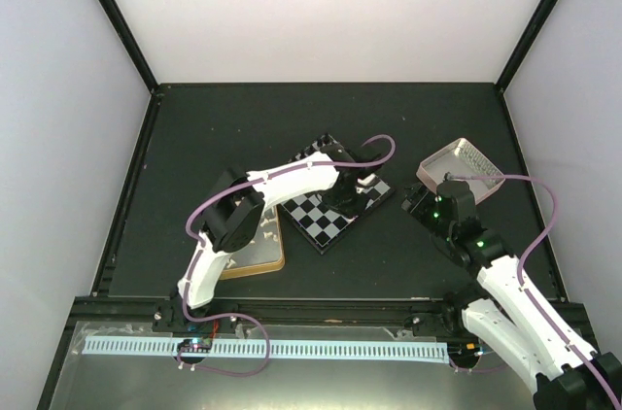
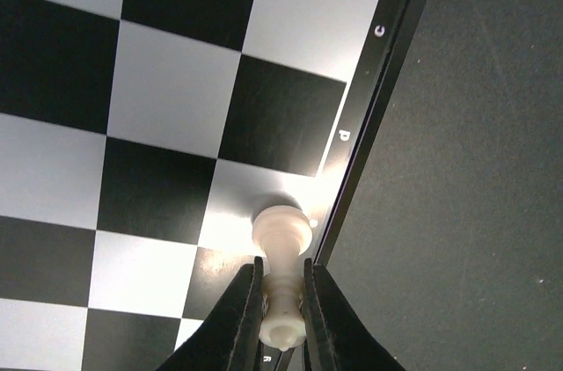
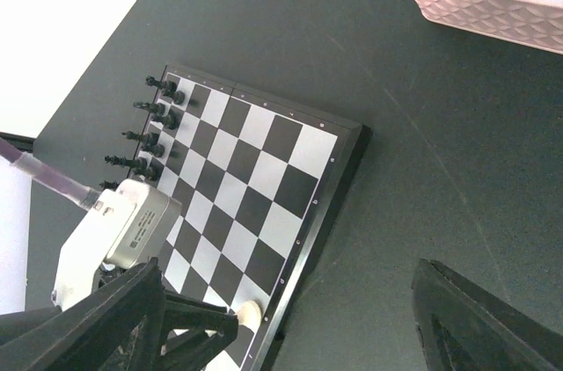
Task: Set up the chess pieces on the board
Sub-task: Place the chess piece on the chessboard.
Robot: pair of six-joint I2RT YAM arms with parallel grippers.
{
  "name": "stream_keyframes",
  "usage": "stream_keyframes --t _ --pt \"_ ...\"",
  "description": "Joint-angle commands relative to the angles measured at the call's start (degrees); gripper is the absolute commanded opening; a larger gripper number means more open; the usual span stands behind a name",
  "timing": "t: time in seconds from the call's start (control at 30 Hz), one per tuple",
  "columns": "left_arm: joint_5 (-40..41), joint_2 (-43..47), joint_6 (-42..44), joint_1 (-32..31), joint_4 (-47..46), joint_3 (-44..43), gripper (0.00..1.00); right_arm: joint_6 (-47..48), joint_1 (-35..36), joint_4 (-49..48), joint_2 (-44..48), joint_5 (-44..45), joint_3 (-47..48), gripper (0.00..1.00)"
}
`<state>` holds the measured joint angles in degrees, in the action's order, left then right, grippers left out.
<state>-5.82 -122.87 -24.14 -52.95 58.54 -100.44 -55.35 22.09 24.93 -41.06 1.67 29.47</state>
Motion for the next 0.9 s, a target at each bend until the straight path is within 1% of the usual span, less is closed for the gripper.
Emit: stream_keyframes --t 0.0,0.3,0.37,0.73,0.87 --pt "1.5 -2.3 0.8 0.4 2.4 -3.1 0.05 0.8 -0.3 0.1 0.7 1.6 0.8 0.78" --pt "2.3 -2.8 1.0 0.7 4.0 -4.1 0.08 0.6 -0.3 0.2 1.1 1.2 0.8 0.78" --pt "2.1 -2.8 1.0 0.7 4.1 -4.1 0.11 0.6 -0.3 0.2 1.2 1.0 0.8 0.78" --pt "-0.7 -1.8 1.4 0.9 3.3 -5.8 0.4 0.7 -0.2 0.1 1.7 0.2 1.0 0.78" --pt "0.0 2.2 0.9 1.3 2.2 -5.6 0.52 1.3 -0.3 -0.2 1.9 -0.8 1.2 0.78"
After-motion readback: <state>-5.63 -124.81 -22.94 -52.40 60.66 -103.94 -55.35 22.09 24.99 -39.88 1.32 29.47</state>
